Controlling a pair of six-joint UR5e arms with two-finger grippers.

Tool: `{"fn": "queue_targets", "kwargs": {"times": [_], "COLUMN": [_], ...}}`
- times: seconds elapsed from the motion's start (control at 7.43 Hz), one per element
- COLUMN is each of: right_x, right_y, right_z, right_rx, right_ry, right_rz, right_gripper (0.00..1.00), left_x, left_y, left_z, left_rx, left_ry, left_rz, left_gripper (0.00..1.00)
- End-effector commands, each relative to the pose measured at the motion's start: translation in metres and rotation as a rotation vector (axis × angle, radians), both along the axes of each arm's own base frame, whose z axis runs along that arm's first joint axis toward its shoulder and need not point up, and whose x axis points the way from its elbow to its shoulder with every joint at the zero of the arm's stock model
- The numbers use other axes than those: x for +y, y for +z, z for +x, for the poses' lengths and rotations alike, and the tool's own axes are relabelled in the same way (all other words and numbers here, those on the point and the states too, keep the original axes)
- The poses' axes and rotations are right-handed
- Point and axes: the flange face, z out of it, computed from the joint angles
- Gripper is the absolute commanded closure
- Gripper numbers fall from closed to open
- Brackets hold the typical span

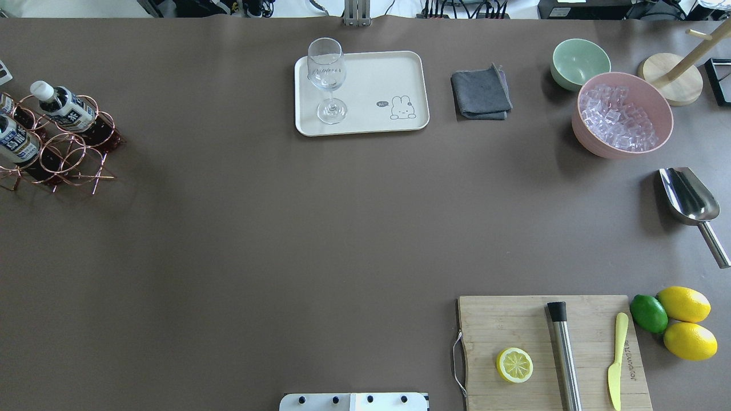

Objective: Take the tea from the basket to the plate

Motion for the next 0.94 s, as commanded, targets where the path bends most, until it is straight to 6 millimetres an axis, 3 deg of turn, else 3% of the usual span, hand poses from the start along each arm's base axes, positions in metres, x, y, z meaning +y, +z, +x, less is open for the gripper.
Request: {"fn": "queue_targets", "kwargs": {"times": [0.0,0.4,0.81], "right_x": [0.0,0.0,0.0], "right_y": [0.0,0.001,0.0], "right_z": [-0.001,-0.001,0.0], "right_rx": [0.0,0.0,0.0], "right_ry": [-0.001,-0.002,0.0], "right_rz": [0.001,-0.001,0.001], "right_gripper": [0.0,0.0,0.0], "left_x": [-0.001,-0.003,-0.012], "left_y": [-0.003,-0.009,-0.037], "left_z": [-0.006,-0.005,-0.002], "left_rx": [0.001,0.01,0.008], "left_ry": [-0.003,0.012,0.008], "left_rz": [-0.019,-0.018,0.012], "left_gripper": [1.0,1.0,1.0]}}
